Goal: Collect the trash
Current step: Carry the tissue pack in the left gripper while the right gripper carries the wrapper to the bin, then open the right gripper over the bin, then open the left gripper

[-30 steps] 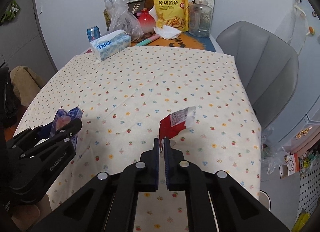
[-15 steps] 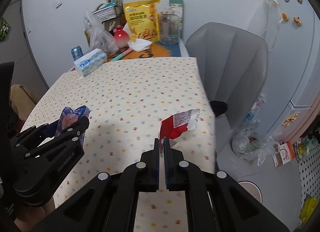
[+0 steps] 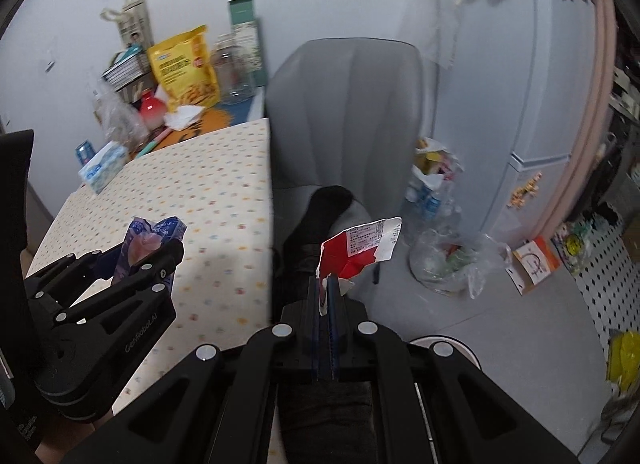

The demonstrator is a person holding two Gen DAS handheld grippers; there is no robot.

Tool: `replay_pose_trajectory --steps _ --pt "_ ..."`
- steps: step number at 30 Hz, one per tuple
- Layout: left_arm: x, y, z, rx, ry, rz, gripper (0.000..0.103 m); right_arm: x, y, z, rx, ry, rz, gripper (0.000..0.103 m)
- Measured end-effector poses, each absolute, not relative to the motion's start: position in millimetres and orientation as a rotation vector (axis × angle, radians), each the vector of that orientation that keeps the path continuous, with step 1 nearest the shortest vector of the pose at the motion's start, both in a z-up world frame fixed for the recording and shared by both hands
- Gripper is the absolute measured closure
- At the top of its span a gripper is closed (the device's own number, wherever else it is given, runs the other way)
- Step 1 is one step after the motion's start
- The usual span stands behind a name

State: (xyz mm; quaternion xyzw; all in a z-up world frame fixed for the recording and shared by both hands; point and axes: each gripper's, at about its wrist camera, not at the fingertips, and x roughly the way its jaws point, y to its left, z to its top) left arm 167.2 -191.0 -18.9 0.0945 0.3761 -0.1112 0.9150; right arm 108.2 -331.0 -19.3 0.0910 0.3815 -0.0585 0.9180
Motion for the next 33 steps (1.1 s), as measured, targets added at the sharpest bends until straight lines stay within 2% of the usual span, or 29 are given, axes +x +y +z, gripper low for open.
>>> replay_pose_trajectory --steps 15,24,27,28,29,33 --pt "156.0 -333.5 -69.1 0.359 0.848 -0.394 0.067 73.6 -469.2 -79.9 0.342 0.839 -0.303 0.098" --pt "150.6 -367.9 -94.8 0.412 0.880 -0.426 0.067 64.9 -506.4 -118.8 0.404 0.886 -0.348 0.098" --pt "150.7 -369.4 -100.4 0.423 0.889 -0.416 0.067 61.8 -512.1 -127.4 0.427 0.889 -0.343 0.090" --pt "150.7 -369.3 -101.6 0.427 0.891 -0.413 0.067 60.8 -513.6 -128.4 0.428 0.884 -0.347 0.076" --pt "151.1 -369.8 -102.3 0.429 0.892 -0.411 0.067 60.2 -515.1 -128.4 0.429 0.879 -0.349 0.070" --pt "151.0 -371.7 -103.5 0.431 0.894 -0.414 0.067 52.9 -523.2 -129.1 0.444 0.867 -0.361 0.068"
